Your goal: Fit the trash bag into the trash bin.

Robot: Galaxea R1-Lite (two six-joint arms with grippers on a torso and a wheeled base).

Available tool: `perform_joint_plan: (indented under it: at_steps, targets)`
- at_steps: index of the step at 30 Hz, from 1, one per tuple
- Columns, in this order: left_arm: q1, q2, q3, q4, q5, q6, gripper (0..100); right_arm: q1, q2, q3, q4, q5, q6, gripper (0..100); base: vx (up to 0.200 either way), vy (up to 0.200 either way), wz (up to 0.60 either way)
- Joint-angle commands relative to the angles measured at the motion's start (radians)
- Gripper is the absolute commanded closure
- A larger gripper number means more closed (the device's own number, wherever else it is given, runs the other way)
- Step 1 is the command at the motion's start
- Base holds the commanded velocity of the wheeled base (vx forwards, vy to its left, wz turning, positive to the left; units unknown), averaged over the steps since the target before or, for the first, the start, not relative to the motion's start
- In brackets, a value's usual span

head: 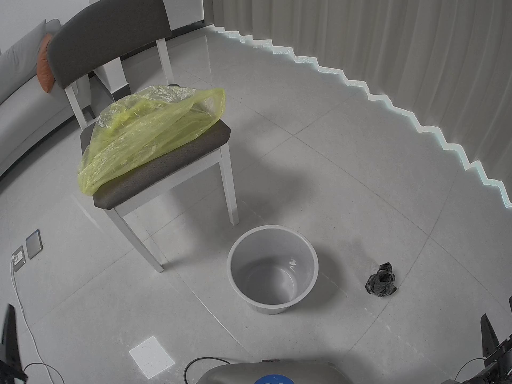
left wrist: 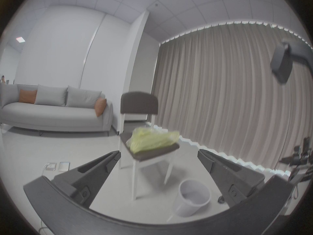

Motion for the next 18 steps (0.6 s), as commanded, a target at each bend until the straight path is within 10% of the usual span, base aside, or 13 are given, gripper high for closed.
perform_joint_plan:
  at_steps: [1,4,11,18]
  targets:
    - [-0.118,0.104,-0.283,0.189,-0.009,0.088,0,0.02,0.059,-0.262,-0.091,0.094,0.244,0,0.0,0.0,0.0]
    - [-0.119,0.148,-0.288,0.209,-0.006,0.163,0,0.017,0.169,-0.435,-0.009,0.099,0.238,0,0.0,0.0,0.0]
    - [-0.119,0.46,-0.406,0.206,0.039,0.177,0,0.037,0.564,-0.613,0.086,0.109,-0.138,0,0.0,0.0,0.0]
    - [-0.116,0.745,-0.478,0.151,0.155,0.186,0,0.037,0.861,-0.649,-0.114,0.106,-0.034,0,0.0,0.0,0.0]
